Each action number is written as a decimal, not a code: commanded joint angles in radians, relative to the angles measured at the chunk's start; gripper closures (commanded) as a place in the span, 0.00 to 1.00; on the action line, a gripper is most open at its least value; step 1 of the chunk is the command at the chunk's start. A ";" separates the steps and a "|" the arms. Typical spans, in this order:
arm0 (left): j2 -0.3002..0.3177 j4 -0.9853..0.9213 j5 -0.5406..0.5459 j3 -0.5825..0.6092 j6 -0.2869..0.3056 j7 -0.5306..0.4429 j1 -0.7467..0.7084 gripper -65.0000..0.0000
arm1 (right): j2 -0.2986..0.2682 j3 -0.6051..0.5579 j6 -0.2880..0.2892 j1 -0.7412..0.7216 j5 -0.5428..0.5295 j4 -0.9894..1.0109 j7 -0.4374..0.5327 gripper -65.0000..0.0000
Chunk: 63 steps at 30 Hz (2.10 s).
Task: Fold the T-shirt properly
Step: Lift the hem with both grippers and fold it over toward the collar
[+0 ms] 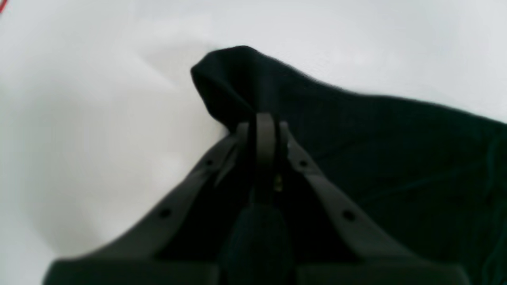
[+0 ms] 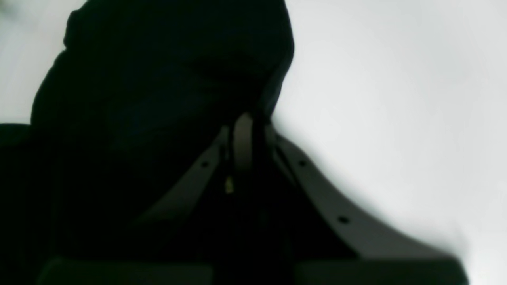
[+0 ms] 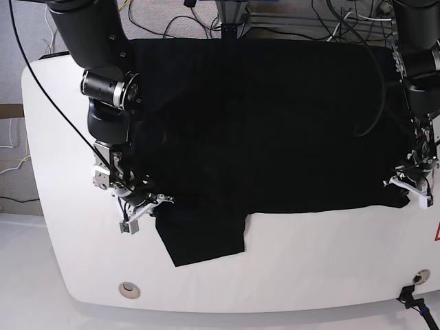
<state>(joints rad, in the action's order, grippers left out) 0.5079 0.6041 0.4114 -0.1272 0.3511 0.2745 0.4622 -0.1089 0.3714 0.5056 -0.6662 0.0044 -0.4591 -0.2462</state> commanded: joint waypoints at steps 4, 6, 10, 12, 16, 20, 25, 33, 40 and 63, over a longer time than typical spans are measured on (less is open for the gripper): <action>0.024 0.084 0.014 -0.007 0.007 -0.024 0.014 1.00 | -0.004 -0.001 0.018 -0.034 -0.008 -0.142 -0.052 1.00; 0.024 0.116 0.014 -0.007 0.007 -0.024 -0.004 1.00 | -0.002 -0.001 0.020 -0.034 -0.008 -0.192 -0.106 1.00; 0.024 0.215 0.014 -0.009 0.007 -0.024 -0.064 1.00 | 0.001 -0.001 0.020 0.030 -0.010 -0.381 -0.213 1.00; 0.024 0.279 0.014 -0.009 0.007 -0.024 -0.107 1.00 | 0.004 -0.001 0.020 0.079 -0.016 -0.494 -0.282 1.00; 0.024 0.417 0.014 -0.065 0.007 -0.024 -0.216 1.00 | 0.025 -0.001 0.020 0.179 -0.017 -0.738 -0.427 1.00; 0.022 0.517 0.014 -0.174 0.007 -0.024 -0.317 1.00 | 0.030 -0.002 0.021 0.273 -0.019 -0.961 -0.546 1.00; 0.024 0.607 0.014 -0.248 0.009 -0.024 -0.418 1.00 | 0.030 -0.002 0.100 0.374 -0.019 -1.177 -0.680 1.00; 0.024 0.759 0.014 -0.368 0.113 0.070 -0.541 1.00 | 0.030 -0.002 0.161 0.511 -0.019 -1.495 -0.904 1.00; 0.019 0.876 0.010 -0.477 0.188 0.193 -0.641 1.00 | 0.030 -0.002 0.192 0.627 -0.019 -1.532 -0.959 1.00; 0.024 0.882 0.013 -0.516 0.190 0.213 -0.747 0.65 | -0.062 -0.194 0.189 0.873 -0.008 -1.561 -0.956 0.55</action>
<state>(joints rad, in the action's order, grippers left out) 0.5064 1.4643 0.4095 -0.6331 0.5396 0.5087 -0.2935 -0.1459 0.1745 0.6964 0.2173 -0.0025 -1.9999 -1.2140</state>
